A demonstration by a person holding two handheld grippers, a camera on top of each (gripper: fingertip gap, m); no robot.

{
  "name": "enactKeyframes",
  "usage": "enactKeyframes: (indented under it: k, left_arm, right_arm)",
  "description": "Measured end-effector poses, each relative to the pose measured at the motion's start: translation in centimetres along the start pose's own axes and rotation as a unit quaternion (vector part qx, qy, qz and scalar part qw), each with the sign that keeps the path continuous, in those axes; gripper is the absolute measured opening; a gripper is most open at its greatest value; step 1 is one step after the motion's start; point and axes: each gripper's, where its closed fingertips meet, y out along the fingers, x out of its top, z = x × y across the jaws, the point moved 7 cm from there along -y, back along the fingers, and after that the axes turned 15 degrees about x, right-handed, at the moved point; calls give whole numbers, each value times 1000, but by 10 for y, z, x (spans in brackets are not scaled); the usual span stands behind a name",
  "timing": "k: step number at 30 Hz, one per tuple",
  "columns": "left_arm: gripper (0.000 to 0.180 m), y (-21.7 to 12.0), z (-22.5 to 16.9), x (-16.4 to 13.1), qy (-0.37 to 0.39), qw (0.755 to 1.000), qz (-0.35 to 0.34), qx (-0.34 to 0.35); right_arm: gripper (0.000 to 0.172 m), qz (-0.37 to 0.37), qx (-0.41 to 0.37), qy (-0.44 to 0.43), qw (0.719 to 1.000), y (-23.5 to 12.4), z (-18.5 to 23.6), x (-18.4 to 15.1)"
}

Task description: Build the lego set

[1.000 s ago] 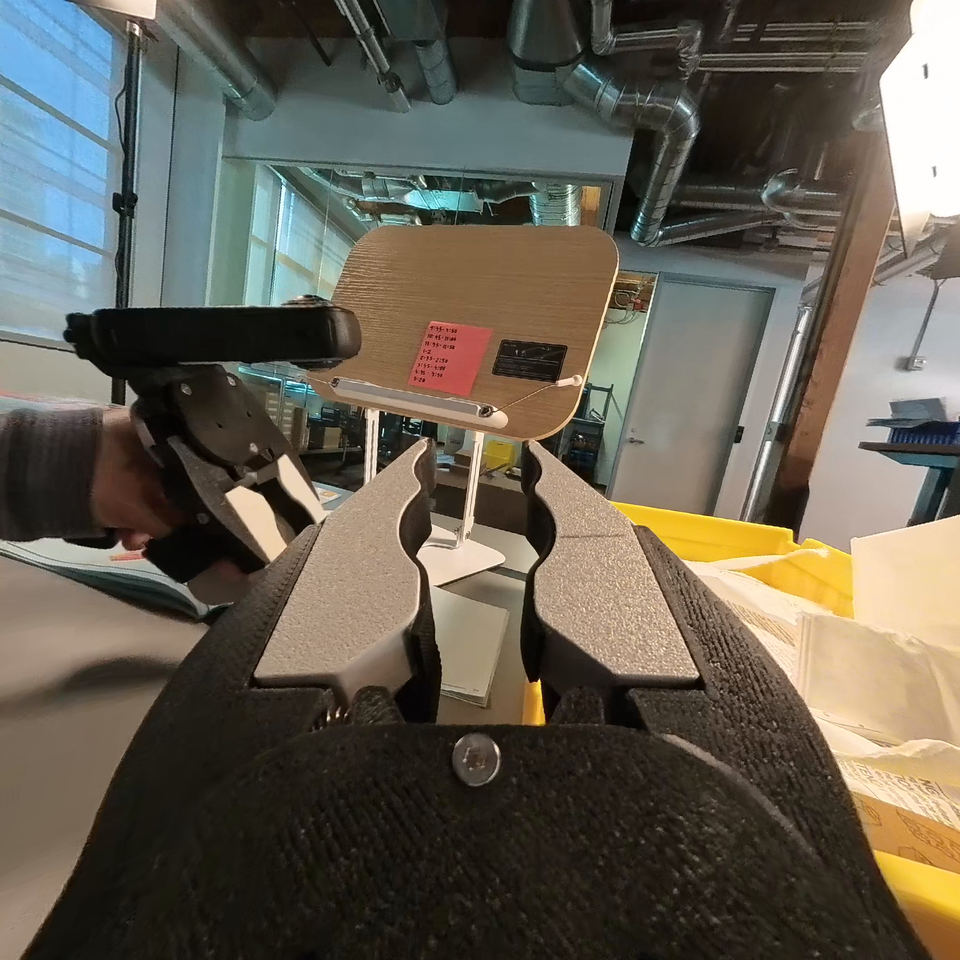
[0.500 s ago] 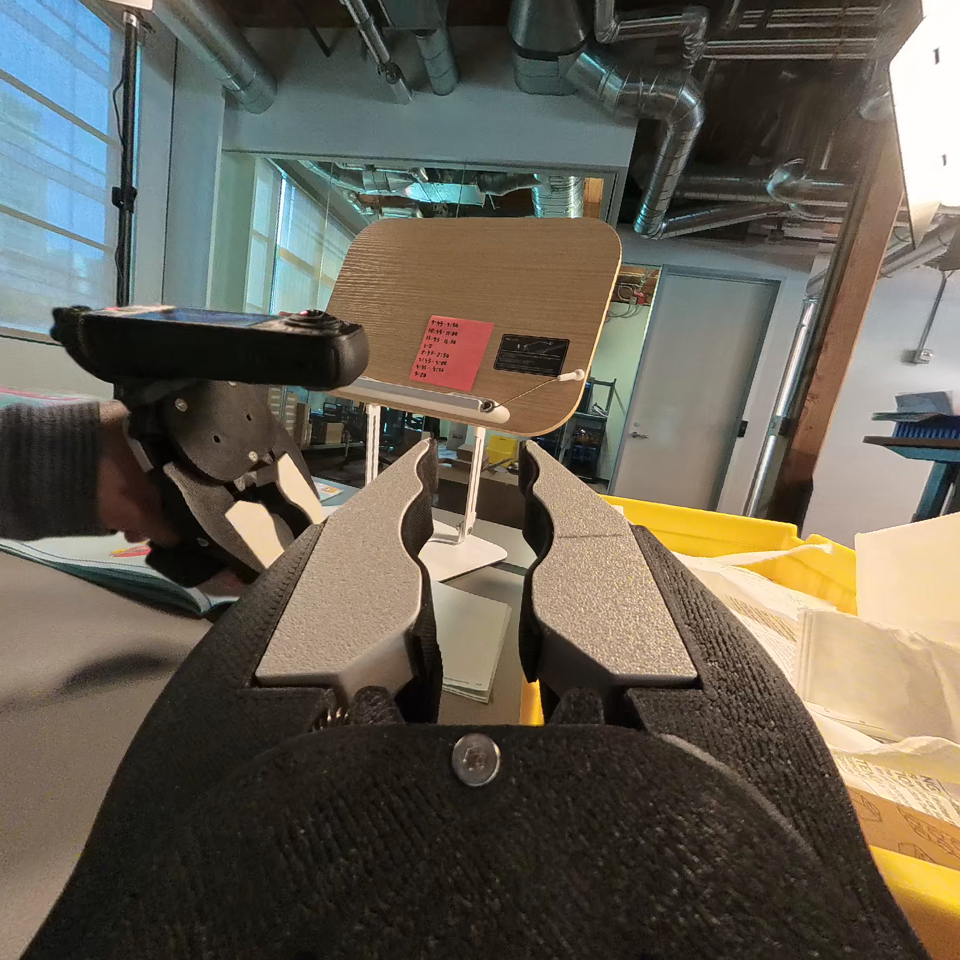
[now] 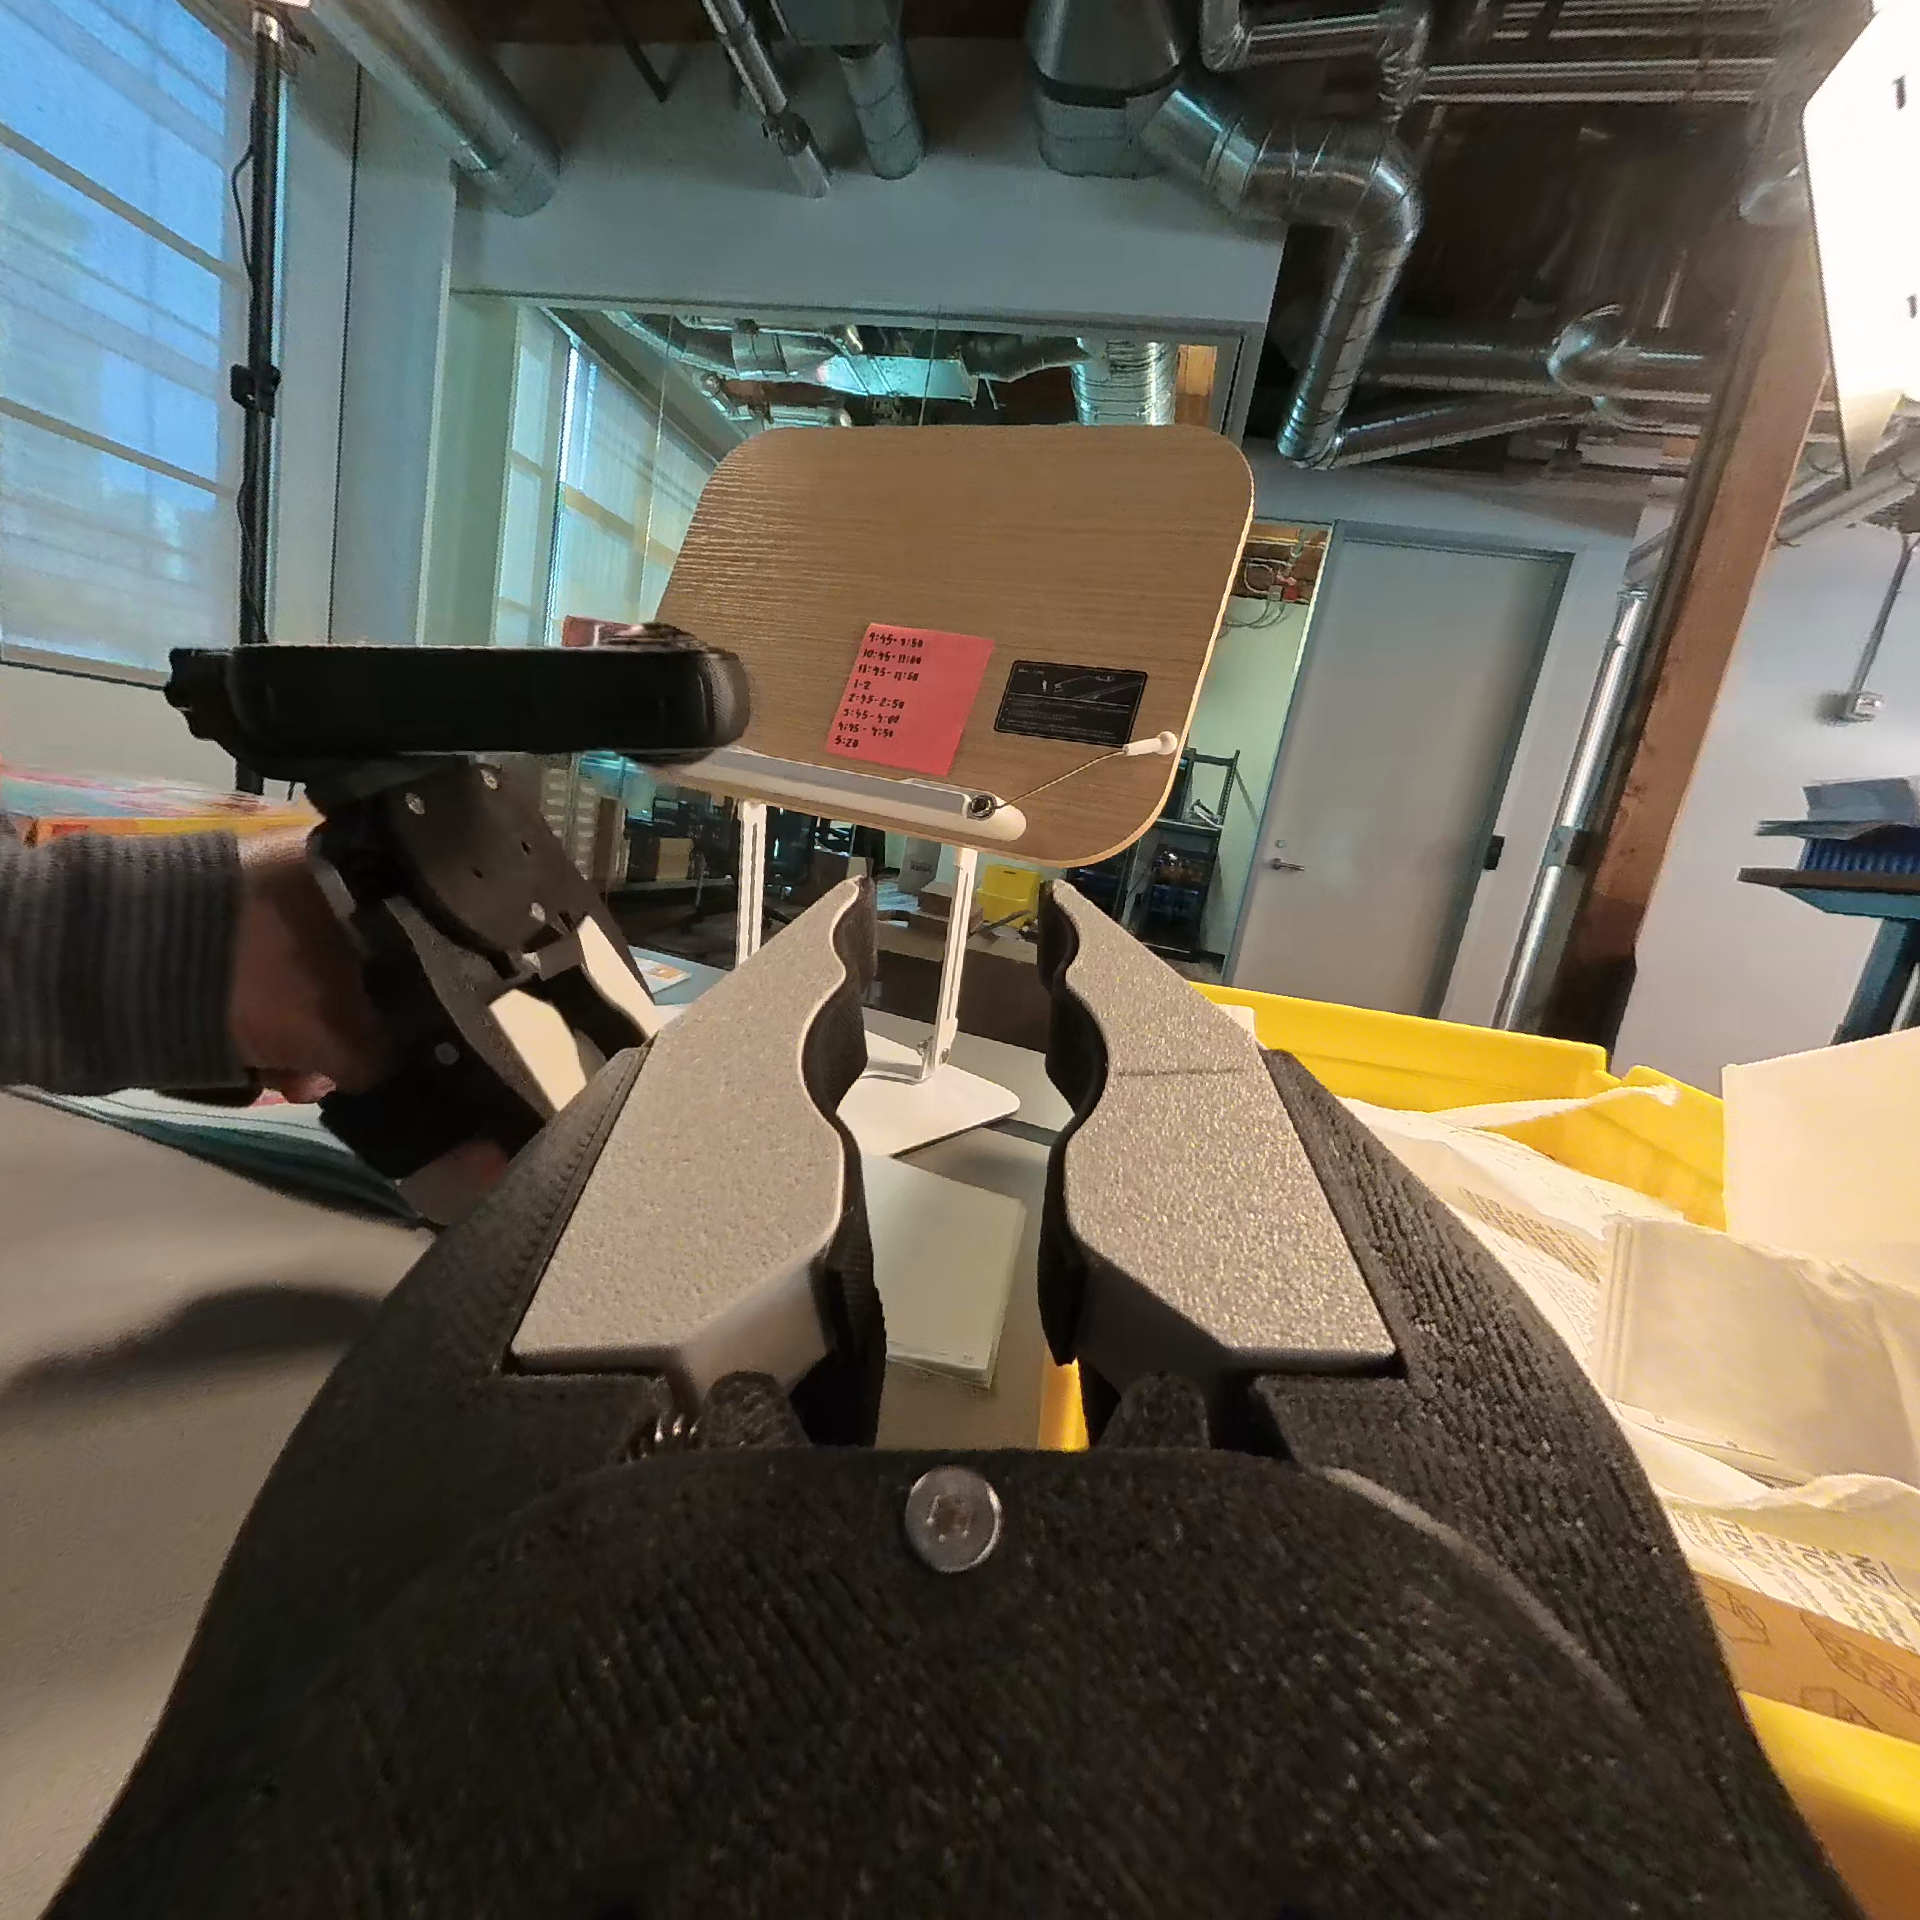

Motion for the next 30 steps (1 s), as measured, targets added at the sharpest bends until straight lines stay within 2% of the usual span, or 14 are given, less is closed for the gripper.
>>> enactKeyframes:
  k: [12, 18, 30]
  left_arm:
    - [55, 1, 6, -1, -27, 1000, 0, -3]
    - [45, 1, 9, -1, -10, 999, -6, 31]
    - [40, -12, 35, -8, -73, 992, 6, 106]
  right_arm:
    - [29, 2, 2, 4, 1000, 1, 0, -1]
    - [29, 3, 3, 4, 1000, 1, 0, -1]
    - [29, 5, 3, 6, 1000, 1, 0, -2]
